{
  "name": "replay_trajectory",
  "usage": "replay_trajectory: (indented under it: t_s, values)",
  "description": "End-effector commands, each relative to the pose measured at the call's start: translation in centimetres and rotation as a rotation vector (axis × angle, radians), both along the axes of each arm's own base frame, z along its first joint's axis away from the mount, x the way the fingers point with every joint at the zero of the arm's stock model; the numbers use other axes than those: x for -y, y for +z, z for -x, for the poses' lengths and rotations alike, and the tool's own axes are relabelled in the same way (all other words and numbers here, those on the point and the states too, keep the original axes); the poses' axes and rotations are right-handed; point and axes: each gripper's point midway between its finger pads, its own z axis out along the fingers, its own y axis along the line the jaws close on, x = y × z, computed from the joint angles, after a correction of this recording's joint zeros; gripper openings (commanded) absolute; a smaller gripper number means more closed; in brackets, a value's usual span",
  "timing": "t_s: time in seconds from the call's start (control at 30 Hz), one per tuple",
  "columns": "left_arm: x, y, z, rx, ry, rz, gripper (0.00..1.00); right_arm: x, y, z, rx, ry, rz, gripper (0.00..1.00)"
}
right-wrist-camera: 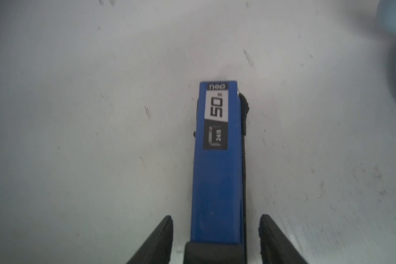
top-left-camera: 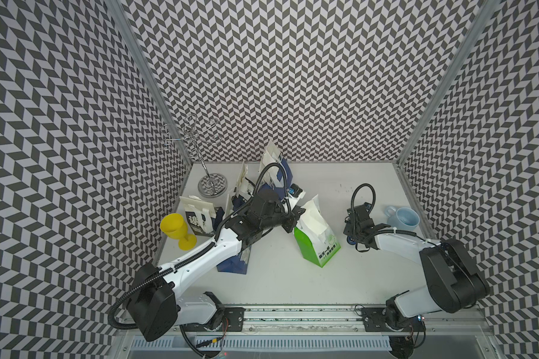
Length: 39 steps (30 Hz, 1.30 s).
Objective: Staple the receipts to the bags
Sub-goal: Pick up the stapler from the center of the board, then place the stapler in the takeout bag.
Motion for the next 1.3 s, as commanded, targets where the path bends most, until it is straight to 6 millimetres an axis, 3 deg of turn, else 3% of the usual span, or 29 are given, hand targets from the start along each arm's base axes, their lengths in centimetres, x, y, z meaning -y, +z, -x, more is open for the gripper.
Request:
replay_trajectory:
  t_s: [0.0,0.1,0.2,0.27,0.47,0.63,0.73,0.87,1.0,1.27]
  values:
    - [0.3,-0.3,1.0,-0.012,-0.048,-0.038,0.00,-0.3,-0.2,-0.5,-0.002,0.006,-0.039,0.46]
    - [0.4,-0.8,1.2,-0.021,-0.057,-0.061,0.00,-0.7,0.0,-0.6,0.002,0.027,-0.081,0.23]
    - [0.3,-1.1,1.2,-0.036,-0.049,-0.065,0.00,-2.0,3.1,-1.6,0.099,0.082,-0.146,0.08]
    - [0.5,-1.2,1.1,-0.050,-0.042,-0.050,0.00,-3.1,7.0,-2.4,0.230,0.128,-0.212,0.05]
    - [1.6,-1.1,1.0,-0.107,-0.053,0.007,0.00,-6.6,21.8,-2.8,0.650,0.300,-0.383,0.04]
    - [2.5,-0.8,0.8,-0.153,-0.058,0.059,0.00,-10.6,32.8,-0.3,0.957,0.455,-0.495,0.04]
    - [2.9,-0.6,0.8,-0.174,-0.065,0.086,0.00,-12.9,37.0,1.5,1.095,0.518,-0.558,0.04]
    - [3.4,-0.2,0.5,-0.205,-0.055,0.118,0.00,-15.1,38.5,2.1,1.159,0.526,-0.639,0.04]
    - [3.9,1.0,0.4,-0.225,-0.052,0.185,0.00,-16.6,37.9,2.0,1.172,0.507,-0.697,0.04]
    - [4.3,3.9,0.9,-0.230,-0.076,0.313,0.00,-17.3,36.4,1.7,1.151,0.416,-0.674,0.04]
